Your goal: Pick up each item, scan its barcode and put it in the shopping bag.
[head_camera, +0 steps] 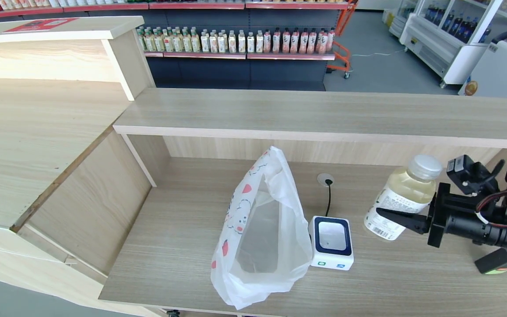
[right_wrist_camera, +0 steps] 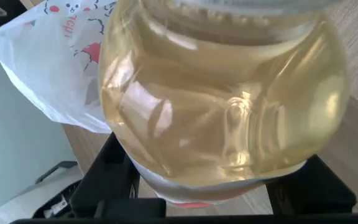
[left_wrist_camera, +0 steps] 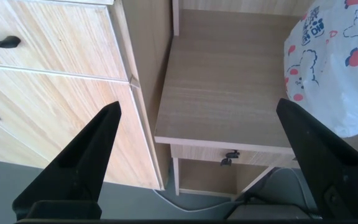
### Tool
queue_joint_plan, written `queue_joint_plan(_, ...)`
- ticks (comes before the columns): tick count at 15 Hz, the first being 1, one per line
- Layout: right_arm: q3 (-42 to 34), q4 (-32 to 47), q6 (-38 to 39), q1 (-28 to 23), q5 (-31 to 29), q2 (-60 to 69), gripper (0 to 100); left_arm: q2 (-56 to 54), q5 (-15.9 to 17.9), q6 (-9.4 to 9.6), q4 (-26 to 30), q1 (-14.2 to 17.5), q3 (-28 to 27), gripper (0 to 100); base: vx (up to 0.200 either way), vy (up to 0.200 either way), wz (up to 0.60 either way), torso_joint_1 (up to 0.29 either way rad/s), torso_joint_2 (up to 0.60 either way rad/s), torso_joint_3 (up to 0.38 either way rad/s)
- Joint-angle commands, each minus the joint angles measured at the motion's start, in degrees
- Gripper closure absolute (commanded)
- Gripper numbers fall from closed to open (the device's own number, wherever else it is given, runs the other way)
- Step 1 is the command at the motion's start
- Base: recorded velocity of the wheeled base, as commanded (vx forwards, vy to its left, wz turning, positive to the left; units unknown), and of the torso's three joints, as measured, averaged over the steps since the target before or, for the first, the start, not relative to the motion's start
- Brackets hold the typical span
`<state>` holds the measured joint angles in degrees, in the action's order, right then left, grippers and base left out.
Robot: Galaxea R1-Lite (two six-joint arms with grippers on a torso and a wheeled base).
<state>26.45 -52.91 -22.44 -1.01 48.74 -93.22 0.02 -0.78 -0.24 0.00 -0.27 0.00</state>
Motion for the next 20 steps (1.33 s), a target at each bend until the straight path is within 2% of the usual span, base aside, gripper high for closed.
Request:
queue_joint_plan(1, -3.25, -0.18, 5.04, -0.13, -2.6, 5.42, 100, -0.02, -0.01, -0.02, 0.0, 0.0, 0.0, 0, 0.0, 0.0, 0.0, 0.0, 0.0, 0.0)
queue_joint_plan(4, -2.72, -0.27, 11.19, -0.39, -7.34, 4.98, 100, -0.02, -0.01, -0.02, 0.0, 0.0, 0.0, 0, 0.0, 0.0, 0.0, 0.0, 0.0, 0.0)
queue_joint_plan(10, -6.77, -0.35, 11.02, -0.31, -7.96, 5.68, 100, -0.02, -0.01, 0.16, 0.0, 0.0, 0.0, 0, 0.0, 0.0, 0.0, 0.0, 0.0, 0.0)
queue_joint_plan(14, -6.85, -0.27, 11.02, -0.31, -7.96, 6.47, 100, -0.02, -0.01, 0.16, 0.0, 0.0, 0.0, 0, 0.0, 0.0, 0.0, 0.0, 0.0, 0.0)
queue_joint_plan(17, -7.03, -0.27, 11.02, -0.31, -7.96, 6.47, 100, -0.02, -0.01, 0.16, 0.0, -0.08, 0.0, 0, -0.2, 0.0, 0.0, 0.002, 0.0, 0.001)
queue_joint_plan(20, -7.38, -0.27, 11.02, -0.31, -7.96, 6.39, 100, -0.02, -0.01, 0.07, 0.0, 0.0, 0.0, 0, 0.0, 0.0, 0.0, 0.0, 0.0, 0.0)
